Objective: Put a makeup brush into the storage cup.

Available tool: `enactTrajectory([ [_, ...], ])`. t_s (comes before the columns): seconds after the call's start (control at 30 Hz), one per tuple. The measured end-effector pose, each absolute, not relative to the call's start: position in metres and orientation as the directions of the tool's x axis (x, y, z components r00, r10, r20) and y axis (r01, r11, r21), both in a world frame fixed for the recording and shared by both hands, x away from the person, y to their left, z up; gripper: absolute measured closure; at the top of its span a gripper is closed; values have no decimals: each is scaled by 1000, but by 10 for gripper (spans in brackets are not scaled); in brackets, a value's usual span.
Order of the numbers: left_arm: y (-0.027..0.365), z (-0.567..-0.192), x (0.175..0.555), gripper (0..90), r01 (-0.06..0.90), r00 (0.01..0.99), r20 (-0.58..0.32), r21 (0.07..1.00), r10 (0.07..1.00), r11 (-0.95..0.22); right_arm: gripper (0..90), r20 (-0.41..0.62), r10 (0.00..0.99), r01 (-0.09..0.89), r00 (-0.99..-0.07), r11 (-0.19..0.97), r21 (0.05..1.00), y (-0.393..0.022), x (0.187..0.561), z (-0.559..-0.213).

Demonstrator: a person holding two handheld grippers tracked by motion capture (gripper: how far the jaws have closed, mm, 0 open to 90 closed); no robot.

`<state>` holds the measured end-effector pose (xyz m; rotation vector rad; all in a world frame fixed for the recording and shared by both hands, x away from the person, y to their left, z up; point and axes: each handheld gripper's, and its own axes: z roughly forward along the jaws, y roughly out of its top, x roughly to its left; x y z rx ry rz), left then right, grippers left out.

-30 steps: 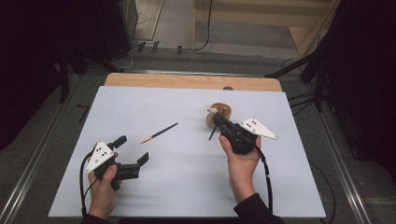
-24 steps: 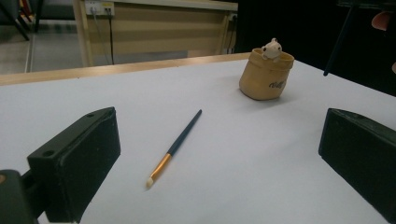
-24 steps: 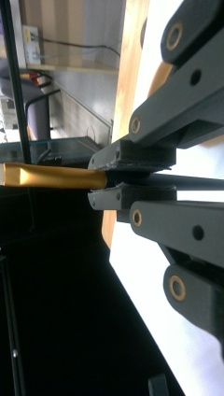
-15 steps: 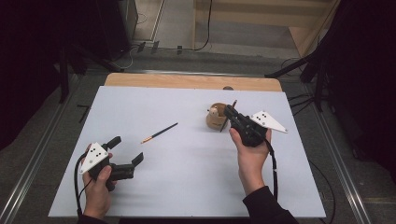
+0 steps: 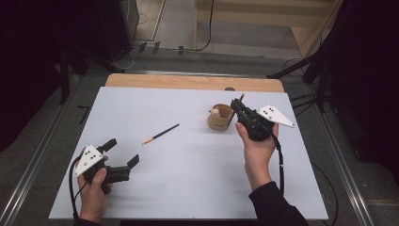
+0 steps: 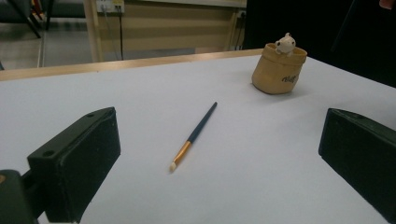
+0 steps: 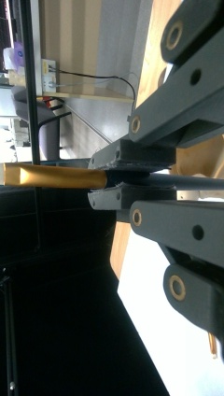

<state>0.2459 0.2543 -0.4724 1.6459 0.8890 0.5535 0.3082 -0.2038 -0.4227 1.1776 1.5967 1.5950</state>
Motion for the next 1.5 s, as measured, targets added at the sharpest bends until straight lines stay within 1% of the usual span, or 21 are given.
enactTrajectory([
  [0.17,257,-474,246,0,266,603,-94,960,792,-88,839,165,883,163,-439,-102,981,-206,312,-418],
  [0.63,259,-474,247,0,264,601,-93,960,794,-88,839,140,888,159,-438,-77,984,-207,328,-417],
  [0.8,259,-475,247,0,264,601,-94,961,794,-85,839,139,884,166,-447,-71,984,-205,335,-420],
  [0.93,258,-475,247,0,264,604,-94,961,792,-87,839,111,882,148,-459,-47,988,-204,340,-421],
  [1.2,254,-476,247,0,265,612,-95,960,785,-90,839,117,887,154,-447,-52,987,-205,348,-426],
  [1.5,255,-476,247,0,265,608,-99,961,788,-84,839,98,892,159,-442,-29,987,-201,356,-437],
])
